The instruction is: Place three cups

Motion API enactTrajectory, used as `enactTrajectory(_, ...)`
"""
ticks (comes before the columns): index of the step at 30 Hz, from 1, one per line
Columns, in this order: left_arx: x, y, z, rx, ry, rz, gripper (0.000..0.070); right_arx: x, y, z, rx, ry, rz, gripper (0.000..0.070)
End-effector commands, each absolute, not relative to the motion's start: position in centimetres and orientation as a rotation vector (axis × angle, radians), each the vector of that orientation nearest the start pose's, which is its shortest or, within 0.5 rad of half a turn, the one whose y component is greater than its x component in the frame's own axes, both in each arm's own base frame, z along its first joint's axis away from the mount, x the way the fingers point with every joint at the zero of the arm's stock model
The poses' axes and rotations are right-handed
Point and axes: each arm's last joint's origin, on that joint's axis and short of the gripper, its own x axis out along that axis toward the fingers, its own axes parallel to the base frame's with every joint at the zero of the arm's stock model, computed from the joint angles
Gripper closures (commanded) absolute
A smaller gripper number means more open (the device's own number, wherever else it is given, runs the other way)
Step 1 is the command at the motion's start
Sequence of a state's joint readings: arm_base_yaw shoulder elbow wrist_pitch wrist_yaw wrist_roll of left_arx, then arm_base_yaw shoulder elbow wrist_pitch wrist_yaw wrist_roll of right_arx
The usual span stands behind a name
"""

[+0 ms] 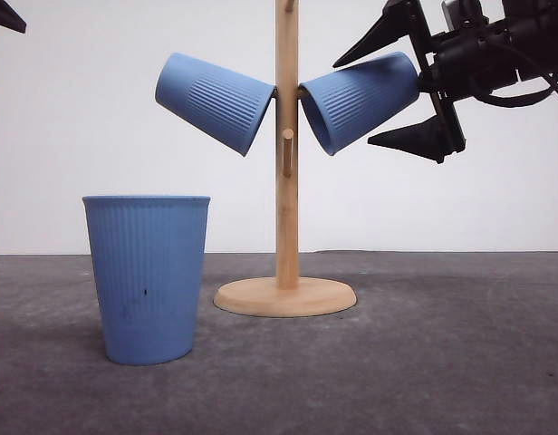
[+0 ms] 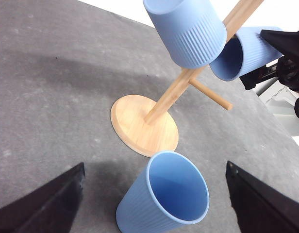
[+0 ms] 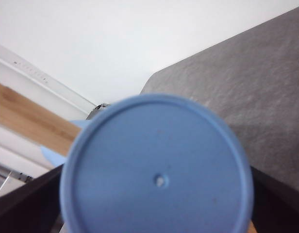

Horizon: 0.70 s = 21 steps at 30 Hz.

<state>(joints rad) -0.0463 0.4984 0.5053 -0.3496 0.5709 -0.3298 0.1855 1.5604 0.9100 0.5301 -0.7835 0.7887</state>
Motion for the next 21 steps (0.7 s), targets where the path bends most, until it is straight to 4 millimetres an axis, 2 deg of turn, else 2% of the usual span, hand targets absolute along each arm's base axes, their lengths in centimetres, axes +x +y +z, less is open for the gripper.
enactTrajectory(1,11.9,-2.1,26.3,-0.401,0.424,-0.556,0.0161,32.8,8.1,26.0,0.746,0.476,0.884,0.0)
enactTrajectory(12,11.9,-2.1,26.3,-0.401,0.424,-0.556,0.0161,31.1,7.4,26.7,0.741,0.462,0.896,0.0)
enactTrajectory(21,11.9,-2.1,26.3,-0.407,0.431,-0.555,0.0148,26.6,4.6,25.2,0.761,0.451,0.817,0.0)
